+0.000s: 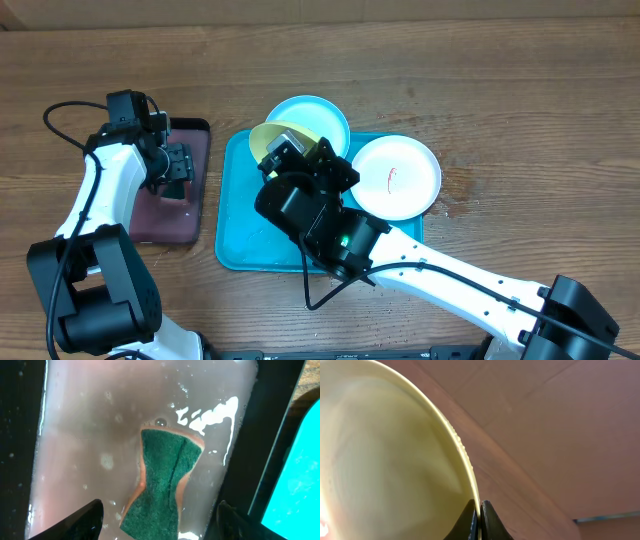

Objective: Clean dirty plates on tray and stack at the side
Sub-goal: 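Lift the yellow plate with the right gripper and tilt it up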

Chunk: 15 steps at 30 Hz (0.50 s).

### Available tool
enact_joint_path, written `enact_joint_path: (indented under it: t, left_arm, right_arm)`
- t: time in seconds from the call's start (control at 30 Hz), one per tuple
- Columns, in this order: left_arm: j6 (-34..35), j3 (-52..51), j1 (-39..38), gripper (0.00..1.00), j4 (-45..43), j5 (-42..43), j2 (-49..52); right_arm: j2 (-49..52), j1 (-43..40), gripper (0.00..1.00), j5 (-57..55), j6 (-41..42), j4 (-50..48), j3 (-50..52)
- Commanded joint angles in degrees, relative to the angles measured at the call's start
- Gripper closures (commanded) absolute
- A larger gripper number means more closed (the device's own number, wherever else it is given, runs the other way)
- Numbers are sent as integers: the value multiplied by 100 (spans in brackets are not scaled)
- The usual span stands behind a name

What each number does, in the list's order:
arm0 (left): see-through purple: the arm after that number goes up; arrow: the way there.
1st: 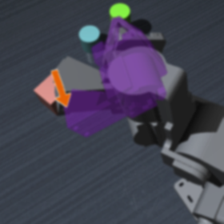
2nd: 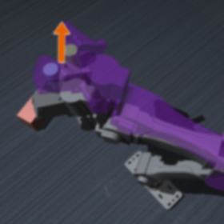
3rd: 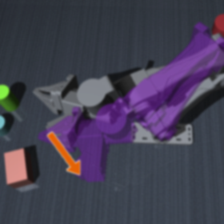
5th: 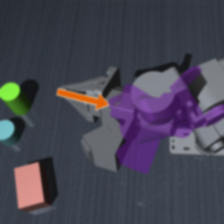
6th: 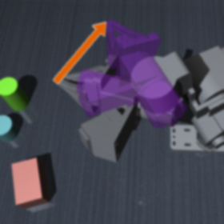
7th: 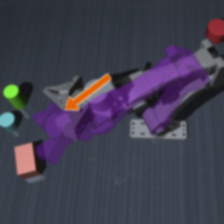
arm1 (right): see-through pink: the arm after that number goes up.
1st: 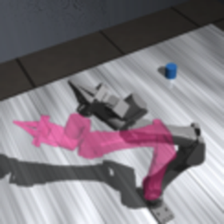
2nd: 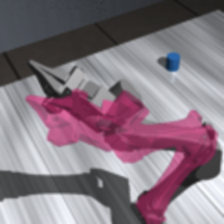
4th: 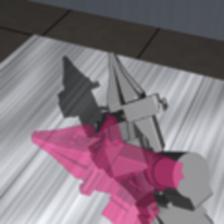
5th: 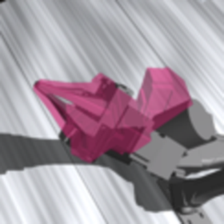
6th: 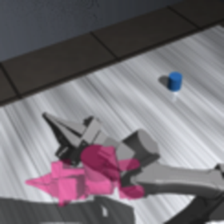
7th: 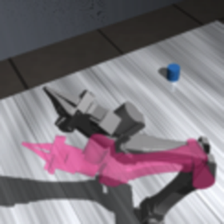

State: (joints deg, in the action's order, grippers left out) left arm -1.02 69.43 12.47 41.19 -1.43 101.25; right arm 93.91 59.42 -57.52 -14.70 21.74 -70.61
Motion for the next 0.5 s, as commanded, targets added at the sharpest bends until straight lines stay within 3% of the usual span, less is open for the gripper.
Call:
enact_joint_path:
  t: [0.0, 0.03, 0.17, 0.2, 0.27, 0.33, 0.4, 0.47]
  left_arm:
    - [144, 33, -11, 27, 61, 151, -76]
    - [144, 33, -11, 27, 61, 151, -76]
    - [146, 33, -11, 28, 57, 151, -76]
    - [144, 33, -11, 28, 61, 153, -76]
    - [144, 33, -11, 28, 63, 149, -76]
    - [144, 33, -11, 28, 66, 151, -76]
    - [144, 33, -11, 28, 61, 149, -76]
    - [144, 33, -11, 27, 63, 151, -76]
  right_arm:
    - [-122, 144, 96, -197, -267, -129, -142]
    - [-122, 155, 96, -420, -535, -142, -142]
    - [-122, 63, 96, -988, 175, -387, -142]
    - [-125, 46, 96, -828, 461, -343, -142]
    - [-127, 68, 96, -739, 168, -170, -142]
    - [-129, 13, 96, -640, 702, -103, -142]
    - [-127, 13, 96, -684, 520, -20, -142]
    - [-140, -61, 96, -608, 1047, 37, -142]
